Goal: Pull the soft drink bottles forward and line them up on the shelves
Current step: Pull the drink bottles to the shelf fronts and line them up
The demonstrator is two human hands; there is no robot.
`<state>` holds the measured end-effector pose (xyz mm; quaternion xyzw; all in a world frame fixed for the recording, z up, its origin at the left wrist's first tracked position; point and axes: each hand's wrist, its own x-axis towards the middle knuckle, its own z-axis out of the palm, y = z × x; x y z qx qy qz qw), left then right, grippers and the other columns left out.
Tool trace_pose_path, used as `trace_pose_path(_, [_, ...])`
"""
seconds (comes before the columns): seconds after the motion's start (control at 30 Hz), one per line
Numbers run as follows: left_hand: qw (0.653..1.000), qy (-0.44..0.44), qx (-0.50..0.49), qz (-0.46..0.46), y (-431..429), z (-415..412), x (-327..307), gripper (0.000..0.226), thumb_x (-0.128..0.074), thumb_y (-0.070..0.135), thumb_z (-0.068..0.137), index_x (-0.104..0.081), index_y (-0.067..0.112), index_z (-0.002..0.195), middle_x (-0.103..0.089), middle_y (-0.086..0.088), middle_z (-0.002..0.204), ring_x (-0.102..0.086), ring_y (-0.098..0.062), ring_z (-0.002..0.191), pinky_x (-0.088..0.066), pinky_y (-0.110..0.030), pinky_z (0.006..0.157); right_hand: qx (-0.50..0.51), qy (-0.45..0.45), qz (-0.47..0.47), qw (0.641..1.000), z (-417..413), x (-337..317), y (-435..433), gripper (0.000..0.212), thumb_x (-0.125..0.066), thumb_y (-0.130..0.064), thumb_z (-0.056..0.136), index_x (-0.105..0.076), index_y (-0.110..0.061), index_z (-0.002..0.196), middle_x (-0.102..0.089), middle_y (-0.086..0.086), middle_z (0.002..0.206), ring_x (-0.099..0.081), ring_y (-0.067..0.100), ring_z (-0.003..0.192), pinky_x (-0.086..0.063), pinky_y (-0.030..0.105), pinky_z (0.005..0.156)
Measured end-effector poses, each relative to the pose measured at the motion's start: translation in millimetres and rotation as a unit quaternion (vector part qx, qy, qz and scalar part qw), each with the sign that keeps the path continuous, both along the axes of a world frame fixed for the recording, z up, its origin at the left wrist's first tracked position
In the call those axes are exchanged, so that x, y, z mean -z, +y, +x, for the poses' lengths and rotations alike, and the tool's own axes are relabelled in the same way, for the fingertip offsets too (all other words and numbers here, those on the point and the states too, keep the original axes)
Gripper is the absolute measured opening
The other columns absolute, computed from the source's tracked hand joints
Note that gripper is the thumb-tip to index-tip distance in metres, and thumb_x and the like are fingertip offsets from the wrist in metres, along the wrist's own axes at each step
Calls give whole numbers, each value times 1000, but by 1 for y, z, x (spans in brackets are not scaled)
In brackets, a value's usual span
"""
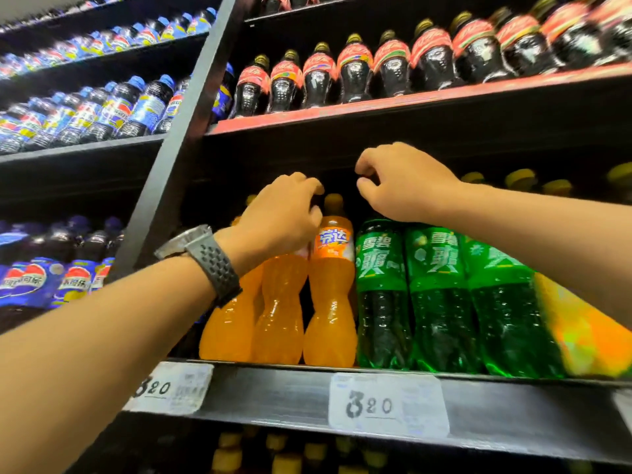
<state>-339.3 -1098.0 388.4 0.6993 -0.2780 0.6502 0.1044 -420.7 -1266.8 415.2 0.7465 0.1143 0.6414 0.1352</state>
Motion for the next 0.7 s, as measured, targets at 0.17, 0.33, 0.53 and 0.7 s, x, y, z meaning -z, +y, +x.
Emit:
trace_pose_path(0.17, [997,27,56,36,-35,-16,31,42,-50,36,91,-54,20,130,-54,-2,129,-49,-21,120,-41,-40,100,-31,-15,-11,999,-27,30,-24,28,-50,-36,87,-61,-21,108,-63,0,101,-54,23,100,-46,41,86])
trace_pose_path(0.33, [994,45,91,34,-57,-37,64,51,-47,55,90,-57,20,125,-57,-3,122,-49,-22,117,-42,-42,97,-39,21,44,998,-54,73,-59,24,-54,-39,86,-62,-24,102,-59,-8,91,-58,16,93,-47,34,81])
trace_pose_path(0.53, [974,109,184,74,-63,-70,119,50,-49,51,91,-53,21,129,-56,2,130,-47,-16,123,-38,-37,104,-23,76,147,986,-84,141,-92,30,-54,-44,86,-62,-25,107,-64,-9,99,-59,13,92,-46,29,80])
trace_pose_path(0.7, [947,96,298,70,-51,-110,179,37,-53,41,93,-58,23,124,-58,9,122,-48,-7,116,-34,-20,95,-7,91,169,981,-122,202,-78,38,-52,-42,87,-58,-23,119,-60,-8,119,-52,11,114,-42,32,97])
